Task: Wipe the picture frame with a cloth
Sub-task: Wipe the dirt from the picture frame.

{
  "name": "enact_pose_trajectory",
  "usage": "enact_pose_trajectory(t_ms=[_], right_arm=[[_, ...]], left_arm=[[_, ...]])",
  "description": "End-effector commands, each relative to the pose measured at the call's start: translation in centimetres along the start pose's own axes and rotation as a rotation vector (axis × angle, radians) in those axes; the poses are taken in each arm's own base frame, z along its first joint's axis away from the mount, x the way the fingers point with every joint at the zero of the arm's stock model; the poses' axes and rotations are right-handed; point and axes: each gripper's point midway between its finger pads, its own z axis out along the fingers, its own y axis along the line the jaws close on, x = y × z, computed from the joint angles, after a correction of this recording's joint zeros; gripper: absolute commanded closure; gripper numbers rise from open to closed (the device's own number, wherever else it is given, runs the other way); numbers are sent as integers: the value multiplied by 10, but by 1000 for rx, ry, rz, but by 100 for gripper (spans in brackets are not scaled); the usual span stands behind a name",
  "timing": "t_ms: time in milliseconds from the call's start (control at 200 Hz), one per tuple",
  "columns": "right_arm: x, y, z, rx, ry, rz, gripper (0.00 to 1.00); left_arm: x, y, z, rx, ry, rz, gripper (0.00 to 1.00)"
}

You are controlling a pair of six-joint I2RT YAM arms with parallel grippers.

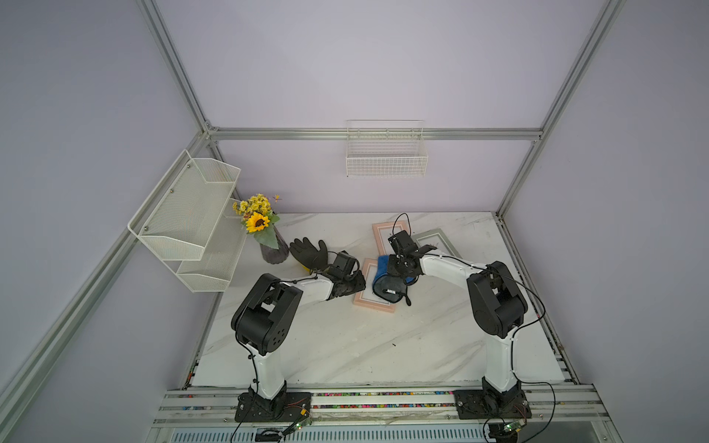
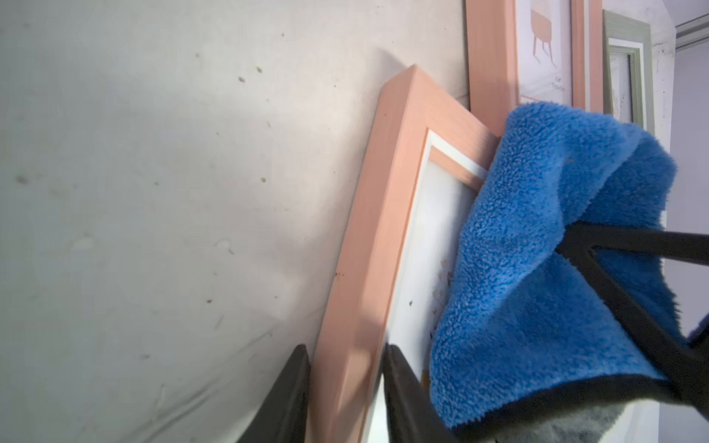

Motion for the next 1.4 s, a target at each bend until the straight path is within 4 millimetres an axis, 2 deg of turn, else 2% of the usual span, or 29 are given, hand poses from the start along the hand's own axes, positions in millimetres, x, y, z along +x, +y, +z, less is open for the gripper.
enact_pose_trajectory(t_ms=[0, 95, 185, 550, 600, 650, 860, 955, 1055, 1295, 1395], right_arm=[[16, 28, 9, -11, 37, -64, 95], [23, 58, 12, -97, 70, -74, 95], [34, 75, 11, -172, 107, -65, 95], [109, 67, -16, -228, 260, -14, 95], [111, 66, -16, -232, 263, -11, 95], [104, 65, -14, -213, 242, 0, 95], [32, 31, 10, -91, 116, 37, 95], [15, 35, 14, -100, 100, 35, 95], [25, 40, 17, -122, 136, 17, 95], [86, 52, -2, -158, 206, -14, 95], [89, 55, -6, -180, 207, -2, 95]], left_arm=[[48, 50, 12, -167, 150, -47, 66], [48, 49, 10, -160, 147, -49, 66], [48, 49, 8, -153, 141, -50, 66], [48, 44, 13, -125, 139, -74, 66], [49, 45, 13, -126, 141, -75, 66], [50, 46, 12, -127, 140, -75, 66], [51, 45, 11, -121, 146, -69, 67], [52, 45, 10, -119, 148, -68, 67], [50, 43, 10, -113, 144, -69, 67], [51, 34, 12, -64, 154, -84, 68], [51, 32, 13, -55, 155, -88, 68]])
